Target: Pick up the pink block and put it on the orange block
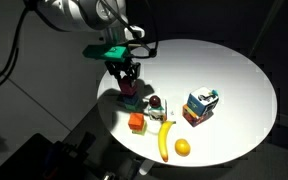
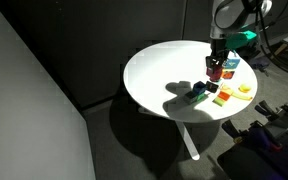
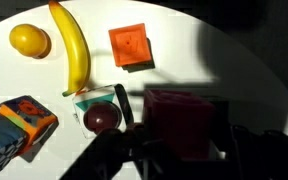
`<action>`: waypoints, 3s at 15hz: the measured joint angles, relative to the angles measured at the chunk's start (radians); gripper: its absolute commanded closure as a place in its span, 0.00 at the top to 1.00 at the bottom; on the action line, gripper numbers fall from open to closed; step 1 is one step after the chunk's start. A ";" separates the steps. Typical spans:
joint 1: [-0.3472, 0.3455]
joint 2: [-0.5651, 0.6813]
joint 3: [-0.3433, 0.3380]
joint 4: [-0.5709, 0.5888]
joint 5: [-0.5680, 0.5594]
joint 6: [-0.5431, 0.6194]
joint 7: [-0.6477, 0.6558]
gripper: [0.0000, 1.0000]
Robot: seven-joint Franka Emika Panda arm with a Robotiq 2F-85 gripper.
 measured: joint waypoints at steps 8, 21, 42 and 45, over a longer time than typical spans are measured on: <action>-0.062 -0.042 -0.019 -0.086 0.000 -0.001 -0.080 0.31; -0.070 -0.050 -0.043 -0.164 -0.016 0.020 -0.133 0.31; -0.088 0.000 -0.060 -0.198 -0.033 0.146 -0.178 0.31; -0.091 0.007 -0.057 -0.199 -0.033 0.150 -0.183 0.31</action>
